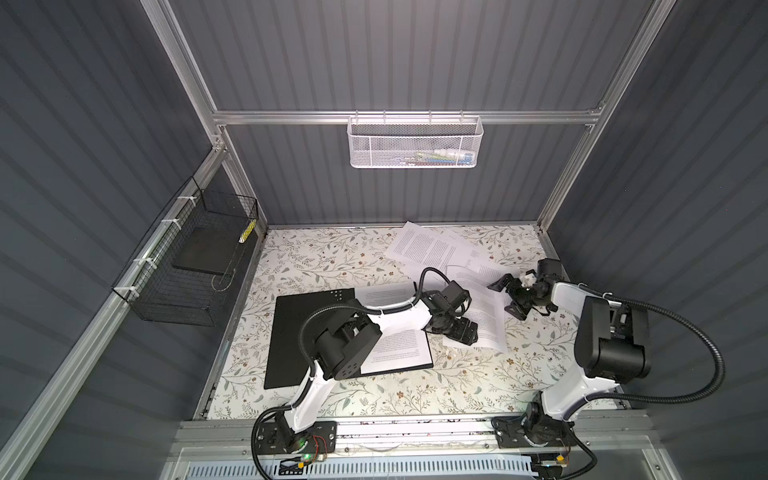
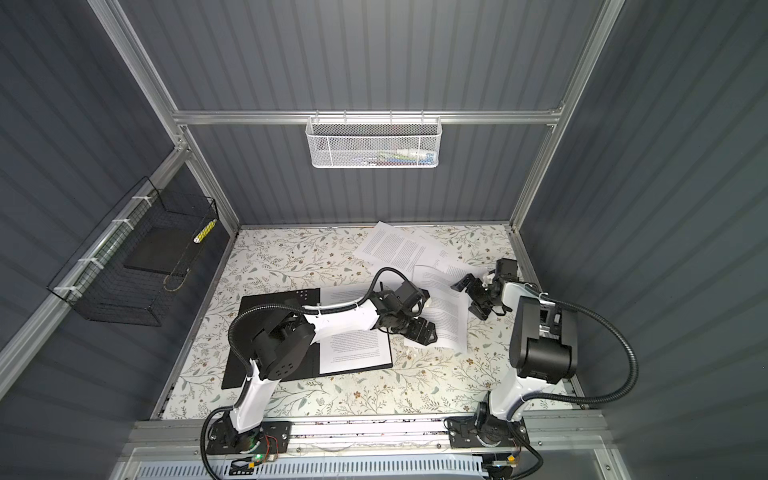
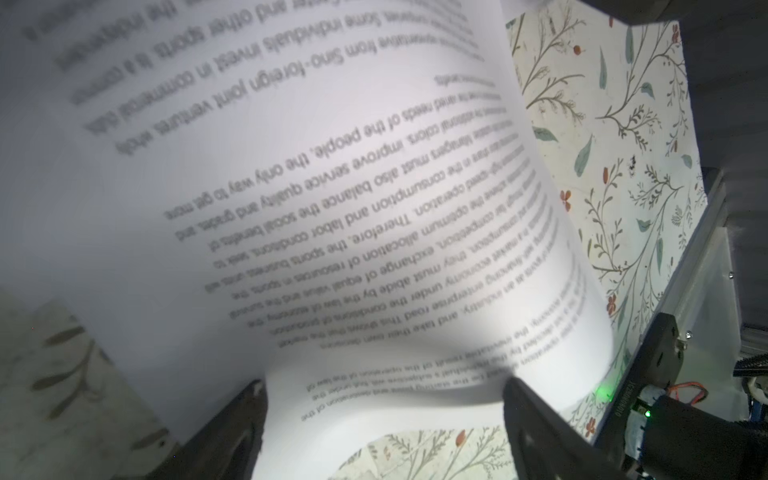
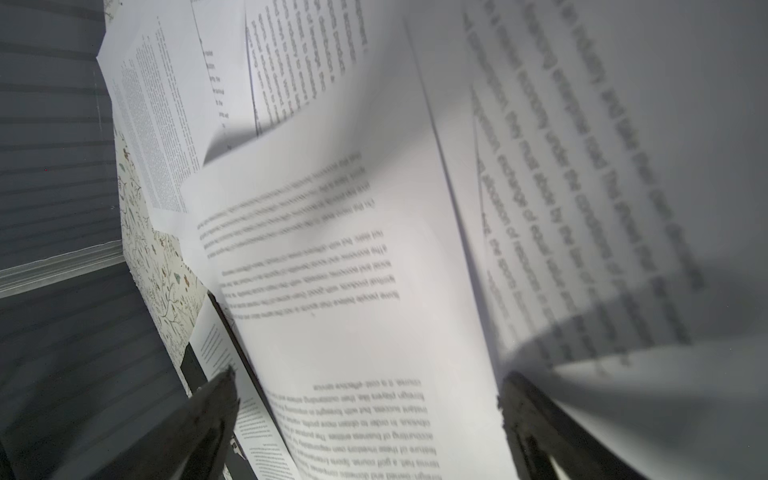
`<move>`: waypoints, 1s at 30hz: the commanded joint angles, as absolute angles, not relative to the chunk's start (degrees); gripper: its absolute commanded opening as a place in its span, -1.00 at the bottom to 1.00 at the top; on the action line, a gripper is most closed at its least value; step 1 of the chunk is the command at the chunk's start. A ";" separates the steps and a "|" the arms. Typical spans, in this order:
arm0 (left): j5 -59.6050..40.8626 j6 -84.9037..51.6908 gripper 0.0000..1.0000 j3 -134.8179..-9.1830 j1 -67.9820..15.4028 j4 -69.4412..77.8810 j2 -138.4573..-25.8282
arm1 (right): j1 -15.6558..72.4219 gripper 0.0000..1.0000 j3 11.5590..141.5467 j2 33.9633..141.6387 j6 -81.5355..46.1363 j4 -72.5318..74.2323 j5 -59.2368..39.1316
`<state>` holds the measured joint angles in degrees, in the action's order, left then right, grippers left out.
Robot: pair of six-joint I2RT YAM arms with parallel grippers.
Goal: Put the files into the folder
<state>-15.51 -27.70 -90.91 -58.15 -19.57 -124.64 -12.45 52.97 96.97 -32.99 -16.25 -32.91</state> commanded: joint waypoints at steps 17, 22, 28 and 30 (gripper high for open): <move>-15.12 -28.43 0.80 -87.98 -57.39 -24.35 -130.25 | -13.84 0.98 40.93 83.39 -37.64 -11.41 -45.47; -15.04 -28.40 0.80 -87.04 -57.22 -24.26 -129.78 | -13.98 0.98 39.49 79.95 -39.71 -10.03 -49.11; -15.03 -28.38 0.79 -86.07 -57.15 -24.25 -129.38 | -14.27 0.98 40.25 79.19 -41.35 -8.58 -51.13; -14.99 -28.42 0.79 -85.72 -57.13 -24.14 -129.26 | -14.25 0.98 40.51 79.35 -41.94 -7.78 -51.48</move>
